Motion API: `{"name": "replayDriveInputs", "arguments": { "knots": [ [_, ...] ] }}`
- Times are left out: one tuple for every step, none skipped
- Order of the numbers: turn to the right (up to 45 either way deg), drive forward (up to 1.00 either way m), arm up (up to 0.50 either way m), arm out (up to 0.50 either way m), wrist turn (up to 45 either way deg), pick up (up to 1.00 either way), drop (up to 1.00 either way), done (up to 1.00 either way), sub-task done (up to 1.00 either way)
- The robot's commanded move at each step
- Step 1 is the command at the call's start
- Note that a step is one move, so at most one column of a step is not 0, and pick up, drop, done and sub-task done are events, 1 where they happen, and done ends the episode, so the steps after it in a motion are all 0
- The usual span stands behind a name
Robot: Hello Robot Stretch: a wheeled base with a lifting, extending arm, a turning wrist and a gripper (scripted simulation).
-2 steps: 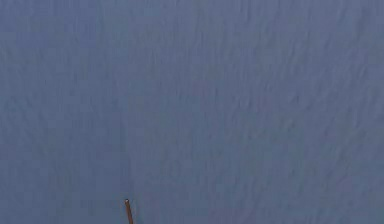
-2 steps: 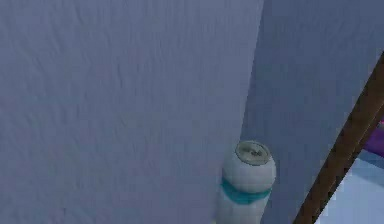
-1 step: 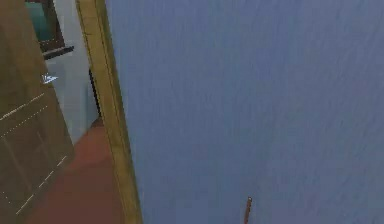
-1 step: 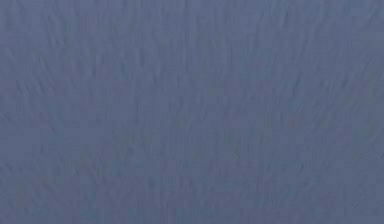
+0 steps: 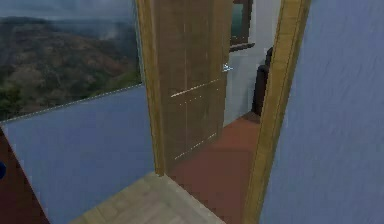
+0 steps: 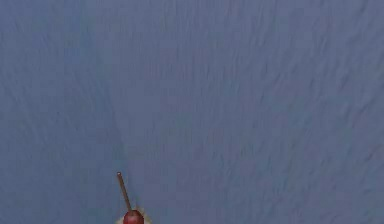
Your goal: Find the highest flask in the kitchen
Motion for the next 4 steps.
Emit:
{"name": "replayDriveInputs", "arguments": {
  "knots": [
    [-6.0, 0.0, 0.0, 0.0, 0.0, 0.0, 0.0, 0.0, 0.0],
    [0.0, 0.95, 0.0, 0.0, 0.0, 0.0, 0.0, 0.0, 0.0],
    [45.0, 0.0, 0.0, 0.0, 0.0, 0.0, 0.0, 0.0, 0.0],
    [0.0, 0.25, 0.0, 0.0, 0.0, 0.0, 0.0, 0.0, 0.0]
  ]
}}
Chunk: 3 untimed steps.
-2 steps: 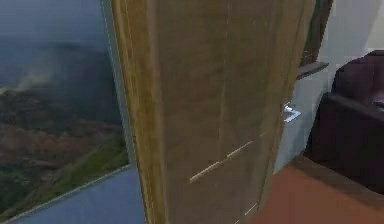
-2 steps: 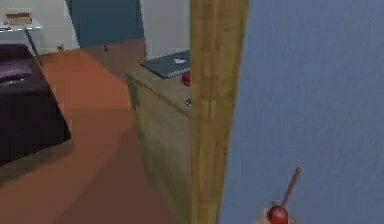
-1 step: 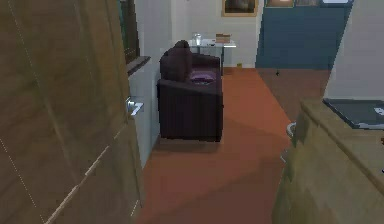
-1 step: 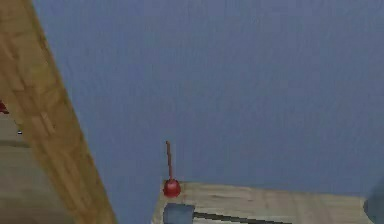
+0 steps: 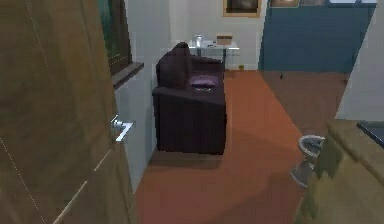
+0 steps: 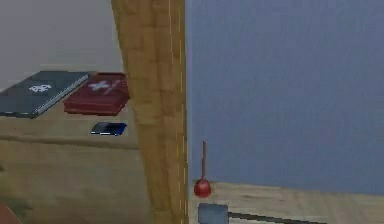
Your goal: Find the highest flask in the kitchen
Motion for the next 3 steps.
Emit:
{"name": "replayDriveInputs", "arguments": {
  "knots": [
    [27.0, 0.0, 0.0, 0.0, 0.0, 0.0, 0.0, 0.0, 0.0],
    [0.0, 1.0, 0.0, 0.0, 0.0, 0.0, 0.0, 0.0, 0.0],
    [3.0, 0.0, 0.0, 0.0, 0.0, 0.0, 0.0, 0.0, 0.0]
  ]
}}
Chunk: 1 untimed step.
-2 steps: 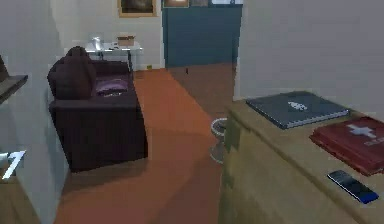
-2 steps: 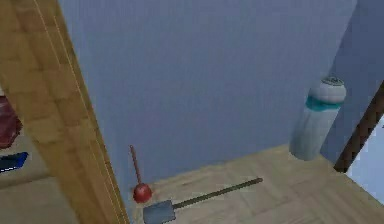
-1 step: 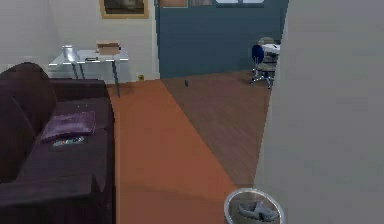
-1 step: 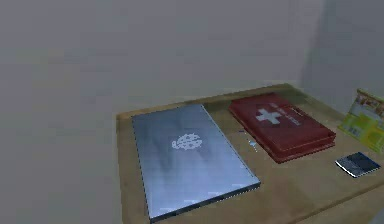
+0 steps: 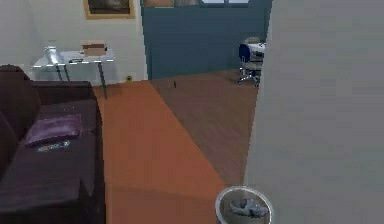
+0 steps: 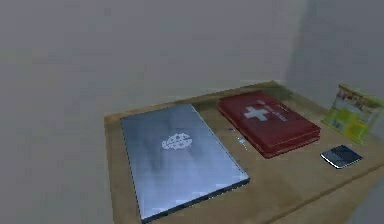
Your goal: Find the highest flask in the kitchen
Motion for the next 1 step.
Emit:
{"name": "replayDriveInputs", "arguments": {
  "knots": [
    [0.0, 0.95, 0.0, 0.0, 0.0, 0.0, 0.0, 0.0, 0.0]
  ]
}}
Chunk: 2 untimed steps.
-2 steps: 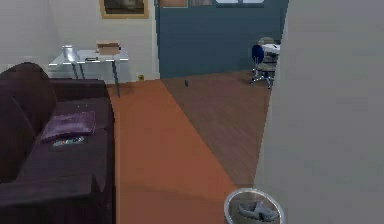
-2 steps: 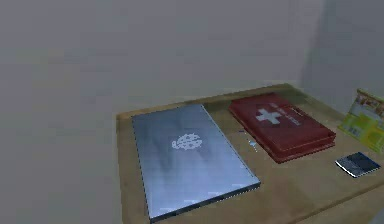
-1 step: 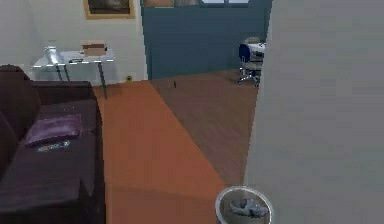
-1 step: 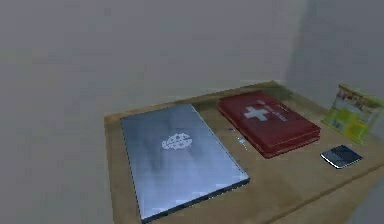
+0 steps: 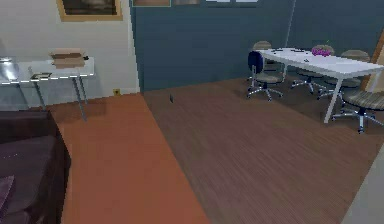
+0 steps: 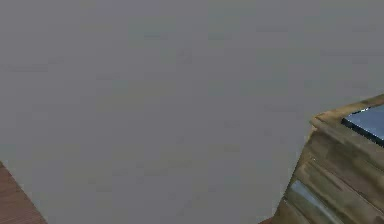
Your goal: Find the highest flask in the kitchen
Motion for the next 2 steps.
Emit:
{"name": "replayDriveInputs", "arguments": {
  "knots": [
    [9.0, 0.0, 0.0, 0.0, 0.0, 0.0, 0.0, 0.0, 0.0],
    [0.0, 0.2, 0.0, 0.0, 0.0, 0.0, 0.0, 0.0, 0.0]
  ]
}}
